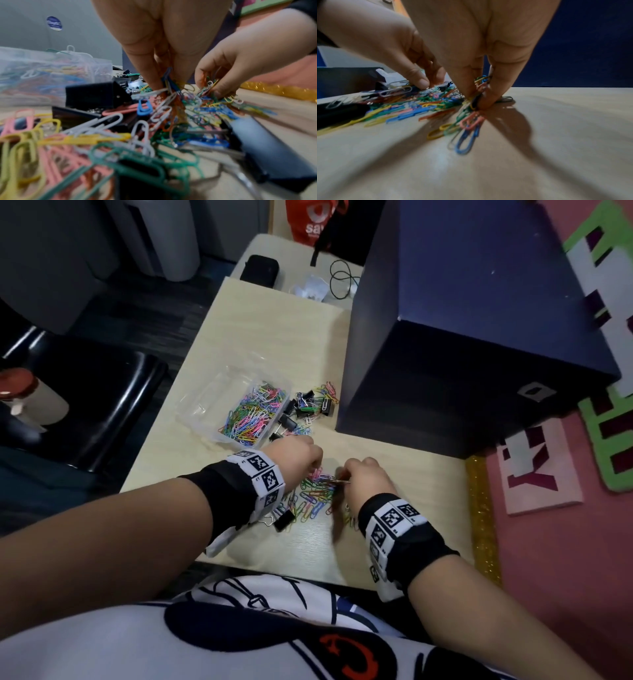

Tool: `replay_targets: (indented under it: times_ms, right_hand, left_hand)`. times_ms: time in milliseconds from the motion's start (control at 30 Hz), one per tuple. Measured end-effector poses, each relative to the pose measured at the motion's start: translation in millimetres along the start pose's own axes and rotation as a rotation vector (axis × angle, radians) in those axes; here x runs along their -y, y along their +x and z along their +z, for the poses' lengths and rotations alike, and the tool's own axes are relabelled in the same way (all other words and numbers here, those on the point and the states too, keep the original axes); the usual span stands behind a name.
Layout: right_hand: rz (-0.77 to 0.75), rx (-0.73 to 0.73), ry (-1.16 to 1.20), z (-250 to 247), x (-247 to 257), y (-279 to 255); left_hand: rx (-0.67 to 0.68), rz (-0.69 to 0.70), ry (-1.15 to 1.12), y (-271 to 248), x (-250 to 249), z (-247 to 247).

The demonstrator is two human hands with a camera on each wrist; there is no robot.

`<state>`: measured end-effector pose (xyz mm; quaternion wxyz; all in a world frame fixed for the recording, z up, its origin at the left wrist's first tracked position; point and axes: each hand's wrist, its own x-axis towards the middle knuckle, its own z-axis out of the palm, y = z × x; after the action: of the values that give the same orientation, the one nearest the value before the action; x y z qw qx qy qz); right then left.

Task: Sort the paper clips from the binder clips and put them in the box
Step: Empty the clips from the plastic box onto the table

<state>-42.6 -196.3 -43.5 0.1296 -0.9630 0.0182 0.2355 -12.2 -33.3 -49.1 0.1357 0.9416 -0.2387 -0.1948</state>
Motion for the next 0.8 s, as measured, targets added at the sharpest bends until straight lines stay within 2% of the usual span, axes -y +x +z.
replay_targets:
  times_ms: [267, 400, 533, 700, 800]
  right_hand:
    - [0.072, -0.081, 0.117, -24, 13, 12]
    - [0.049, -0.105, 0.161, -36, 30, 18]
    - [-0.019, -0.127, 0.315, -40, 52, 26]
    - [-0.079, -0.149, 0.45, -37, 86, 40]
    - [-0.093, -0.214, 0.54, -36, 105, 49]
  left_hand:
    - [-0.274, -0.095, -0.335, -11, 13, -26]
    - [-0.348, -0.179, -0.556, -18, 28, -43]
    - [-0.395, -0.225, -0.695, -21, 51, -58]
    - [-0.419, -0.35, -0.656, -22, 74, -65]
    - [-0.403, -0.397, -0.621, -22, 82, -64]
